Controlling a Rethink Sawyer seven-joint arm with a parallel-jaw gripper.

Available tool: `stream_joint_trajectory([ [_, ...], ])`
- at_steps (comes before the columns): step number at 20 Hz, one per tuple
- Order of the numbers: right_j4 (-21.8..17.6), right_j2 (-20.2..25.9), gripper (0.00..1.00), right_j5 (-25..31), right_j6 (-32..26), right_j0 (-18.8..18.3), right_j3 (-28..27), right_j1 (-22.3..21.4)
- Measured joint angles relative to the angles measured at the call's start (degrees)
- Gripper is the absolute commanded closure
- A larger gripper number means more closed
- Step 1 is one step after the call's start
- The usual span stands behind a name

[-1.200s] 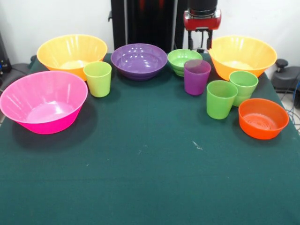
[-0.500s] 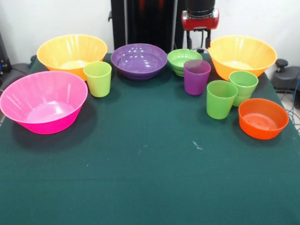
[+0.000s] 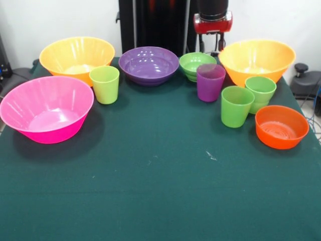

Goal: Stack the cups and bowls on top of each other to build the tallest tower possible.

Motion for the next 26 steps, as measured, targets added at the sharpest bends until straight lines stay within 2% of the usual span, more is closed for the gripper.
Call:
stream_joint_trajectory([
  [11, -3.1, -1.4, 0.00, 0.0, 0.0, 0.6, -1.8, 4.2],
  [26, -5.6, -1.7, 0.00, 0.0, 0.0, -0.3, -2.1, 5.0],
])
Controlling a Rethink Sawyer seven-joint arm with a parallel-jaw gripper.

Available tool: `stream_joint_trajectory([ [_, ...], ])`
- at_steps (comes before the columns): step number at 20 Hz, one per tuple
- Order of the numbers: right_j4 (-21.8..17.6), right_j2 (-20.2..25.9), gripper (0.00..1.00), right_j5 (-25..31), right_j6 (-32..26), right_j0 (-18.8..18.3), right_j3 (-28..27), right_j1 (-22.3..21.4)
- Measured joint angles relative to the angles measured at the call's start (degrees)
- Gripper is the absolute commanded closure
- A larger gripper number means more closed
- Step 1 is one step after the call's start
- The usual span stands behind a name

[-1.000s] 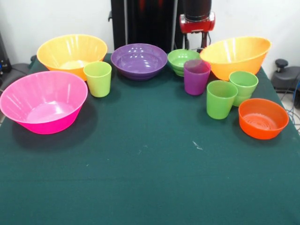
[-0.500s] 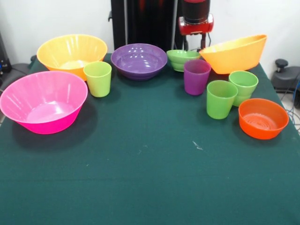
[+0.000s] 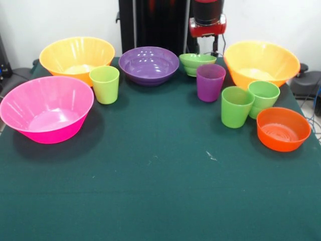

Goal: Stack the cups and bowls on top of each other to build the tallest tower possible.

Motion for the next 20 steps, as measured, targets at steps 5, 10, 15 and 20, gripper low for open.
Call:
stream_joint_trajectory([
  [5, -0.1, 0.0, 0.00, 0.3, 0.0, -0.2, 0.0, -0.6],
  [10, -0.1, 0.2, 0.00, 2.6, 0.0, -0.2, 0.0, -3.7],
  [15, -0.1, 0.3, 0.00, 2.8, 0.0, -0.2, -0.3, -4.6],
  [20, -0.2, 0.4, 0.00, 2.8, 0.0, -1.5, -1.7, -3.3],
])
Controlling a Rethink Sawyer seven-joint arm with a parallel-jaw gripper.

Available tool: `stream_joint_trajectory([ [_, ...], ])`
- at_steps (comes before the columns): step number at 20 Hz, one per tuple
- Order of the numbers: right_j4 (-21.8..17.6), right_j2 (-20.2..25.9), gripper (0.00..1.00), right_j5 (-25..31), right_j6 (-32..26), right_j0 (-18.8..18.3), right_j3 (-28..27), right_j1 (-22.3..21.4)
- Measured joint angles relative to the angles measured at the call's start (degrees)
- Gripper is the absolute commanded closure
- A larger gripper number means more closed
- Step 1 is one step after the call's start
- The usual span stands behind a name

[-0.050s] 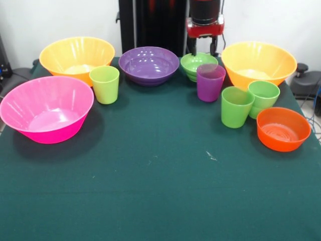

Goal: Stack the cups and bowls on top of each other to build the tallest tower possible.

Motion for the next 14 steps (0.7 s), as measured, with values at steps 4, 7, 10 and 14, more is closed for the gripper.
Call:
stream_joint_trajectory([
  [4, 0.0, 0.1, 0.00, 0.0, 0.0, -1.0, -0.7, 0.8],
  [7, -0.6, 0.1, 0.00, 0.0, 0.0, -1.4, -1.6, 1.9],
  [10, -0.9, 0.1, 0.00, 0.0, 0.0, -1.6, -1.9, 2.4],
  [14, -1.6, 0.2, 0.00, 0.0, 0.0, -1.8, -2.5, 3.7],
])
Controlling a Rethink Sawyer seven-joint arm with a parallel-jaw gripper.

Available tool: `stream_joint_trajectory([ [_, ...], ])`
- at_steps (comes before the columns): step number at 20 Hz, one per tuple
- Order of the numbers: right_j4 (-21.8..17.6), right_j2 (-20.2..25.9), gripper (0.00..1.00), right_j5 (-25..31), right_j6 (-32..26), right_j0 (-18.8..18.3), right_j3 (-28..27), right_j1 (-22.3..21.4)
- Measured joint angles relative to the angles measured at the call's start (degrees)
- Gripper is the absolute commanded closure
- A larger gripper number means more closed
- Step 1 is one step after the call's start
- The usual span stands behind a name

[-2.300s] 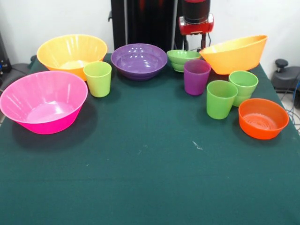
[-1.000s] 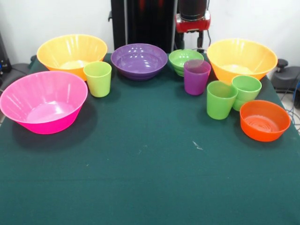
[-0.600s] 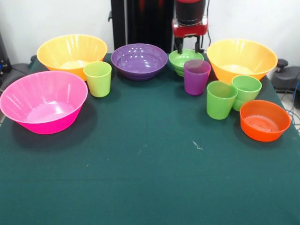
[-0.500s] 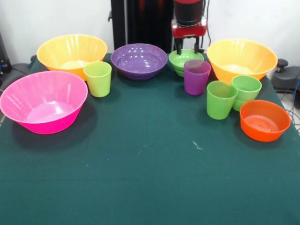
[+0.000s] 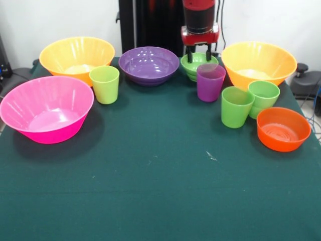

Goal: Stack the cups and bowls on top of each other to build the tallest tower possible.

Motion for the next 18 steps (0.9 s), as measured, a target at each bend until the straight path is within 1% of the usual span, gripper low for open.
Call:
stream_joint_trajectory([
  [8, -0.6, 0.1, 0.00, 0.0, 0.0, -0.2, -0.1, 0.4],
  [12, -0.6, 0.1, 0.00, 0.0, 0.0, 0.2, 0.1, -1.3],
  [18, -0.6, 0.1, 0.00, 0.3, 0.0, 0.7, 0.3, -6.2],
])
